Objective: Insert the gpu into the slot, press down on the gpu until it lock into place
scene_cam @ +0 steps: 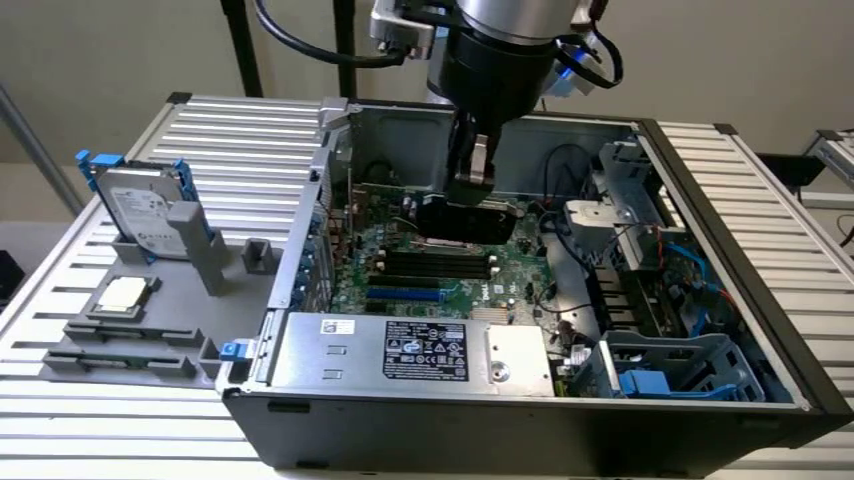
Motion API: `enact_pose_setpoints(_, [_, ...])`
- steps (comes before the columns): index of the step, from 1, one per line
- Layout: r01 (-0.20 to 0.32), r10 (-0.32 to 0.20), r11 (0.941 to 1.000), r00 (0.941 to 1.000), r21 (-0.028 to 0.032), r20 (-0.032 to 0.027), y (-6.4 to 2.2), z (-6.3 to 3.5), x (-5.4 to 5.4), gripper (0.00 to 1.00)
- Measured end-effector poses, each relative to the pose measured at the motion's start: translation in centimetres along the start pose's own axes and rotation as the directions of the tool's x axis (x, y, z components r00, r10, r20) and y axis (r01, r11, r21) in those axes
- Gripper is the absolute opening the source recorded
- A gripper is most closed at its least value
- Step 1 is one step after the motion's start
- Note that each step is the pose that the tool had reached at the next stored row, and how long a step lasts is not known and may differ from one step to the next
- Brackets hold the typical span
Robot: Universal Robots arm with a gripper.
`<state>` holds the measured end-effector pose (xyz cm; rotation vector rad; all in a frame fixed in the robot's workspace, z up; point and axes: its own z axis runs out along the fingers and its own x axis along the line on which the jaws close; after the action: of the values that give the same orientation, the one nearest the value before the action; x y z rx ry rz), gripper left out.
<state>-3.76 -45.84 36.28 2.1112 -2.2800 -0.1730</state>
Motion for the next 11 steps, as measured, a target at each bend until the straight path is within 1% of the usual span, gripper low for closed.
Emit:
enact_pose_setpoints(2, [0.000, 0.000, 1.0000, 1.0000, 0.0021, 0.0005, 0.52, 0.41, 0.1, 0.26])
enact_pose_setpoints(4, [0.000, 0.000, 1.0000, 1.0000, 0.0029, 0.0007, 0.91, 0.82, 0.1, 0.26])
enact_pose_setpoints(11, [0.000, 0.000, 1.0000, 1.0000, 0.0037, 0.0015, 0.97, 2.10, 0.2, 0.26])
